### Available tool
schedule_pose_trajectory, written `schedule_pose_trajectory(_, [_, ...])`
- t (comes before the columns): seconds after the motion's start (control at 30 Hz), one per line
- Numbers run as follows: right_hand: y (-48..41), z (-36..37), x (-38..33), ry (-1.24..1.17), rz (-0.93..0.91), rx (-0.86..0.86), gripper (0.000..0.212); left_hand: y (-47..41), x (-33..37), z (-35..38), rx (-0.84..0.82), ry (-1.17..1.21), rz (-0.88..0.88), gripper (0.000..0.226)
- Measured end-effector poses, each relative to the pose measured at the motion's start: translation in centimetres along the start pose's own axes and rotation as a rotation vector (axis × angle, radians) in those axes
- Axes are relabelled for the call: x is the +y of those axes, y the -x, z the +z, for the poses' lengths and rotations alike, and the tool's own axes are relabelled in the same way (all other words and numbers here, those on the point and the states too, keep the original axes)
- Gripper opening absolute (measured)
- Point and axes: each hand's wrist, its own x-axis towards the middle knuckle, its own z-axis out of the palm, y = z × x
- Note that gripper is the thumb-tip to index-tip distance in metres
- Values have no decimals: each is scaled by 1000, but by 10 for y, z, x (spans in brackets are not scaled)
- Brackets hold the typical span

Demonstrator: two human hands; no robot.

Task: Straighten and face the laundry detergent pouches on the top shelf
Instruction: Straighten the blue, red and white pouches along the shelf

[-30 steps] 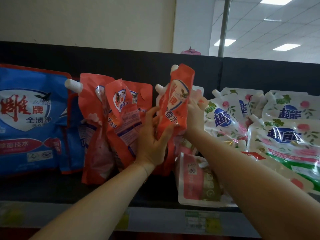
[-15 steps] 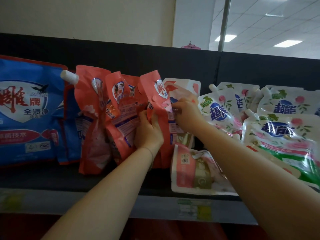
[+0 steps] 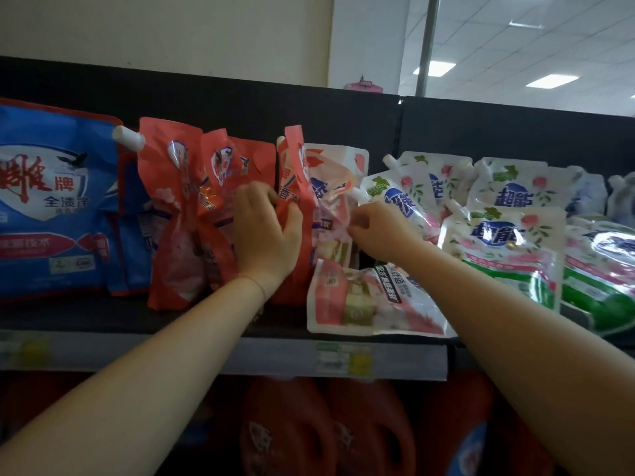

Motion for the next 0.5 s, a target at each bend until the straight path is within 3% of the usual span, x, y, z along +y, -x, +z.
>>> schedule_pose_trajectory(0.17, [26,-29,30,174,159,-42,18,3,39,6,-320,-85,221,13])
schedule_pose_trajectory(0.3, [52,-44,48,209,245,-89,21,29,65,13,-587,-129,357,23])
schedule_pose_trajectory(0.4, [74,-50,55,226,282,-48,23,52,82,21,-946,-199,330,45])
schedule_pose_trajectory(0.5, [93,-54,56,204,270,48,27,77,89,35,-1048,-324,319,56])
